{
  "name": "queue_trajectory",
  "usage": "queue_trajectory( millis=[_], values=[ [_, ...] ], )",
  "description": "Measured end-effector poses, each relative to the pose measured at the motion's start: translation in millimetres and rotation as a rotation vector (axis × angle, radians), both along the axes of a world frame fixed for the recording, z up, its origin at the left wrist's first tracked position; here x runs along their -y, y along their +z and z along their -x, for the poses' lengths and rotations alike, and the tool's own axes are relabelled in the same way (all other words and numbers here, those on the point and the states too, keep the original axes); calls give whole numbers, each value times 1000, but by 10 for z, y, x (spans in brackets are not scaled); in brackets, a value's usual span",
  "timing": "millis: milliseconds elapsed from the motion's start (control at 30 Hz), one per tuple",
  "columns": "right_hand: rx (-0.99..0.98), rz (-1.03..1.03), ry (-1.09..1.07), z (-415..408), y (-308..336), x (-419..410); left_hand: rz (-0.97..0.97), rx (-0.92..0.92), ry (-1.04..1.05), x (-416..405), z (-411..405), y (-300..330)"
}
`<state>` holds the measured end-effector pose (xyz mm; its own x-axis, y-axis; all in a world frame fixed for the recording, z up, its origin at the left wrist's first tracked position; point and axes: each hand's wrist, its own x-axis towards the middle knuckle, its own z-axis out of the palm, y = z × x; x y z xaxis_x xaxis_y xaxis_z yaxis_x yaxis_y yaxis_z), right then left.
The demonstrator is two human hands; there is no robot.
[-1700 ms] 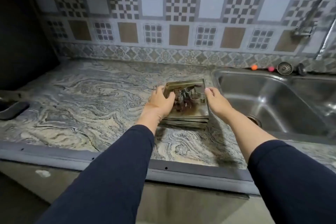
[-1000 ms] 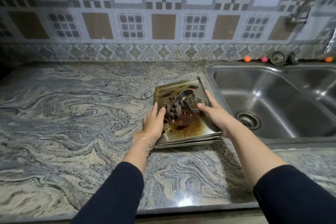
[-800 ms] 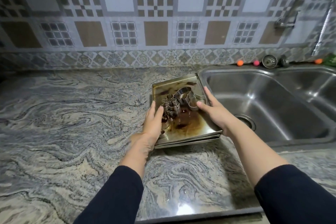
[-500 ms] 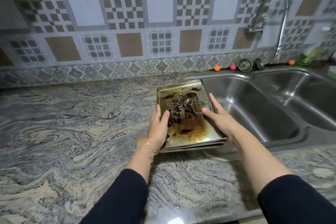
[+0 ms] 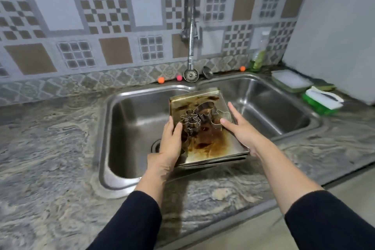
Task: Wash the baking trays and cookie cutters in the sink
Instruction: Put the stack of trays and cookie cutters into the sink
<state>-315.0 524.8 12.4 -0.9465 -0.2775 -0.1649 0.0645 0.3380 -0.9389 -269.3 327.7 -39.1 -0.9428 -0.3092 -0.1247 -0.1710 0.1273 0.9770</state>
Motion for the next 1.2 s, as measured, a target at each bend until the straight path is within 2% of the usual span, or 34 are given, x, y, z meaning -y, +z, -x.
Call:
queue_trajectory(
  millis=[233, 400, 600, 867, 1000, 1200],
  values=[
    [26, 5, -95, 543, -58, -957, -56, 40, -88, -893, 693, -97],
    [34, -17, -119, 1111, -142, -1409, -114, 32, -79, -1316, 1306, -176],
    [53, -32, -112, 1969, -252, -1753, -149, -24, -12, -1690, 2172, -361],
    [219, -100, -53, 2866, -829, -1912, -175, 108, 82, -1961, 2826, -920],
    [279, -162, 16, 3128, -1139, -1838, -130, 272, 133, -1981, 2888, -1290],
    [373, -147, 102, 3442, -1555, -1821, 123, 423, 82, -2012, 3015, -1459]
  ],
)
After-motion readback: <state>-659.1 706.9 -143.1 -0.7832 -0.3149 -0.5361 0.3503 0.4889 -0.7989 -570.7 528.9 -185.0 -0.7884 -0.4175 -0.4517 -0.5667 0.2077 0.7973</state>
